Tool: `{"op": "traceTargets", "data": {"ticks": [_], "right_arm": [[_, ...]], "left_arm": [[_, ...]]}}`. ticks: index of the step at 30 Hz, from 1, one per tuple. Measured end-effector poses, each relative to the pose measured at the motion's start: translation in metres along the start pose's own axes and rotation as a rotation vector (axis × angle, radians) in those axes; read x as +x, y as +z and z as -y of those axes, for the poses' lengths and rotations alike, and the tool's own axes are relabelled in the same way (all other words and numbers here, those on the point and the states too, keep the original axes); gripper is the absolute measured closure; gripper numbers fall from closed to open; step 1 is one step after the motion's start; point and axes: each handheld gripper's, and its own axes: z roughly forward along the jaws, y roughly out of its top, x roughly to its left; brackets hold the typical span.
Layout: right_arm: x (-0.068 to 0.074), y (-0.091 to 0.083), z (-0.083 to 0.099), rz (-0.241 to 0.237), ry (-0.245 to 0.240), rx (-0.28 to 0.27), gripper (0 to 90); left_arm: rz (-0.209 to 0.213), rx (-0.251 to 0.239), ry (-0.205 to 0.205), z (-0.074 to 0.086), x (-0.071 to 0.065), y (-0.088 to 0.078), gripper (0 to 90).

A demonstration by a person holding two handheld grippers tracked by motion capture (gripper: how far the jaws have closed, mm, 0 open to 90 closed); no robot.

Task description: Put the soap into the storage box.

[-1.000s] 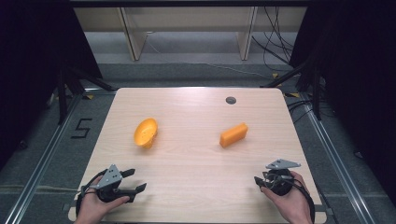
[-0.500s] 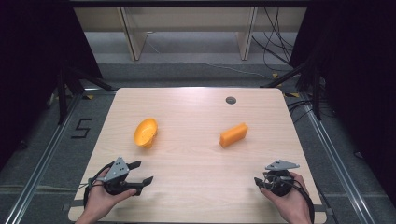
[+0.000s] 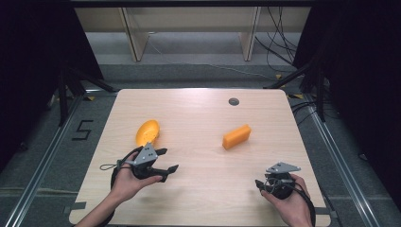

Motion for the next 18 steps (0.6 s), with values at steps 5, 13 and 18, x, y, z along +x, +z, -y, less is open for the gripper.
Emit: {"op": "traceTargets", "data": {"ticks": [5, 13, 18], "right_arm": [[-0.002, -0.001, 0.003, 0.004, 0.017, -0.003, 54.1], [-0.003, -0.002, 0.003, 0.003, 0.018, -0.002, 53.8], [-0.002, -0.002, 0.003, -0.005, 0.012, -0.008, 53.6]], "left_arm": [[0.013, 0.001, 0.008, -0.02, 0.004, 0.03, 25.6], [0.07, -0.005, -0.002, -0.045, -0.002, 0.074, 25.8], [0.072, -0.014, -0.008, -0.056, -0.009, 0.102, 25.9]]}}
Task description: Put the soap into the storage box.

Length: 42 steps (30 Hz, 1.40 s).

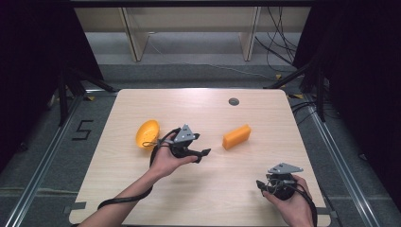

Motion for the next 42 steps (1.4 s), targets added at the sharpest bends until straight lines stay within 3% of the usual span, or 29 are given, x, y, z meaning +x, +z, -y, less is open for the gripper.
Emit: {"op": "traceTargets", "data": {"ticks": [4, 6, 11, 13, 18, 20, 22, 28, 29, 35, 38, 42], "right_arm": [[-0.001, 0.001, 0.0, 0.003, -0.019, -0.009, 53.4], [0.001, 0.0, 0.0, 0.0, -0.003, 0.003, 52.8], [-0.002, -0.001, 0.001, 0.003, -0.018, -0.011, 52.8], [-0.001, -0.002, 0.001, 0.0, -0.002, -0.001, 52.8], [-0.001, -0.003, 0.001, -0.001, -0.003, 0.0, 52.8], [-0.002, -0.002, 0.002, 0.002, -0.02, -0.006, 52.8], [-0.002, -0.003, 0.001, 0.0, -0.001, -0.003, 52.7], [-0.002, -0.003, 0.002, 0.0, 0.0, -0.001, 52.5], [-0.003, -0.002, 0.002, 0.003, -0.018, -0.006, 52.4], [-0.002, -0.002, 0.002, -0.001, -0.001, 0.002, 52.3], [-0.003, -0.002, 0.002, 0.001, -0.019, -0.004, 52.3], [-0.002, -0.002, 0.002, -0.003, -0.002, 0.003, 52.2]], "left_arm": [[0.006, 0.011, -0.005, -0.008, -0.004, 0.026, 25.9], [0.023, 0.015, -0.021, -0.009, -0.006, 0.036, 26.1], [0.015, 0.025, -0.027, -0.012, -0.006, 0.053, 26.2], [0.007, 0.03, -0.03, -0.012, -0.006, 0.061, 26.2], [0.025, 0.044, -0.038, -0.012, -0.003, 0.079, 26.5], [0.019, 0.044, -0.041, -0.012, -0.003, 0.082, 26.8], [0.011, 0.055, -0.056, -0.012, -0.004, 0.088, 27.3], [0.005, 0.064, -0.058, -0.013, -0.001, 0.097, 29.2], [0.005, 0.064, -0.058, -0.013, -0.001, 0.097, 29.7], [0.005, 0.08, -0.055, -0.016, -0.004, 0.104, 33.6], [-0.002, 0.075, -0.053, -0.017, -0.005, 0.107, 36.7], [-0.001, 0.094, -0.055, -0.015, -0.004, 0.11, 38.3]]}}
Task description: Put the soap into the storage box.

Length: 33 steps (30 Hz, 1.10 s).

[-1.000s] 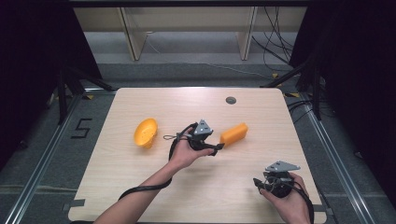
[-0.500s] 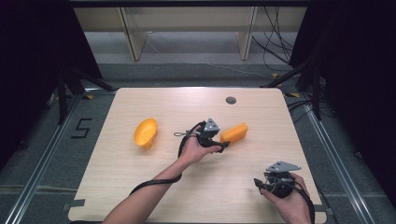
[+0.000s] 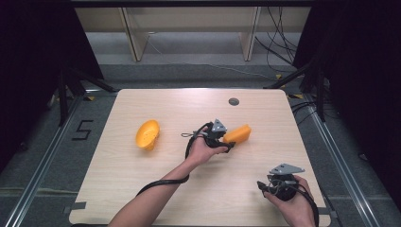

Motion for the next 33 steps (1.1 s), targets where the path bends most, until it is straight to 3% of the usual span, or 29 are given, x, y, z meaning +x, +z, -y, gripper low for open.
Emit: {"op": "traceTargets", "data": {"ticks": [6, 9, 13, 17, 18, 21, 23, 26, 33], "right_arm": [[0.0002, 0.0001, -0.0001, 0.0, 0.0, 0.0, 52.2], [-0.0001, 0.0002, 0.0001, 0.0, -0.002, 0.003, 52.1], [-0.0002, 0.0003, 0.0003, -0.001, -0.002, 0.005, 52.1], [-0.0004, 0.0001, 0.0006, -0.002, -0.001, 0.005, 52.0], [-0.0004, 0.0001, 0.0006, -0.003, 0.002, 0.005, 52.1], [-0.0018, 0.0009, 0.0013, -0.006, -0.01, 0.002, 52.1], [-0.001, -0.0001, 0.0009, -0.001, 0.003, 0.005, 52.0], [-0.0021, 0.0006, 0.0014, 0.001, -0.014, 0.001, 51.9], [-0.0022, 0.0004, 0.0017, -0.004, 0.003, 0.006, 51.7]], "left_arm": [[0.008, 0.021, 0.012, 0.0005, 0.0006, 0.0025, 41.6], [0.009, 0.022, -0.004, 0.0005, -0.0012, 0.0046, 45.8], [0.01, 0.045, 0.028, 0.0003, 0.0003, 0.0057, 51.2], [0.009, 0.046, 0.003, 0.0022, -0.0025, 0.0089, 56.2], [0.006, 0.066, 0.035, 0.0026, -0.0017, 0.0093, 57.6], [0.003, 0.065, 0.043, 0.0023, -0.002, 0.0095, 58.5], [-0.006, 0.074, 0.076, 0.0012, -0.0034, 0.0094, 59.2], [-0.014, 0.071, 0.091, 0.0015, -0.0041, 0.0091, 59.7], [-0.034, 0.061, 0.099, 0.002, -0.0089, 0.0039, 60.0]]}}
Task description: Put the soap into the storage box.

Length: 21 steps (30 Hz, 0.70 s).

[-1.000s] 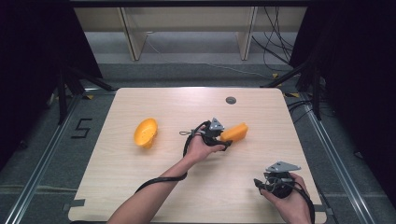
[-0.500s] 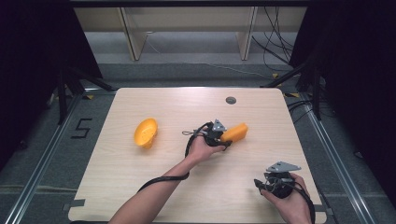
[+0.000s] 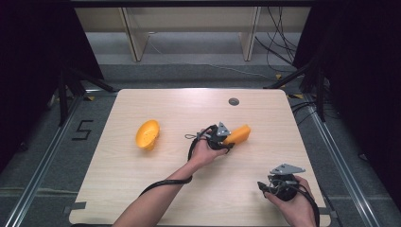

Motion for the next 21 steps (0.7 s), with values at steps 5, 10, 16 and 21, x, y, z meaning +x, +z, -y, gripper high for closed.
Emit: {"op": "traceTargets", "data": {"ticks": [5, 10, 16, 21], "right_arm": [[0.0, 0.0, 0.0, -0.001, -0.001, 0.005, 51.6], [-0.001, 0.001, 0.0, 0.001, -0.012, 0.001, 51.4], [0.0, 0.001, 0.0, 0.0, 0.0, 0.007, 51.3], [0.001, 0.001, 0.0, -0.002, 0.004, 0.005, 51.2]], "left_arm": [[-0.02, 0.001, -0.016, 0.001, -0.002, -0.006, 60.1], [-0.03, -0.017, -0.037, 0.005, -0.006, -0.018, 60.2], [-0.04, -0.041, -0.045, 0.007, -0.011, -0.034, 60.3], [-0.042, -0.094, -0.077, 0.007, -0.013, -0.045, 60.2]]}}
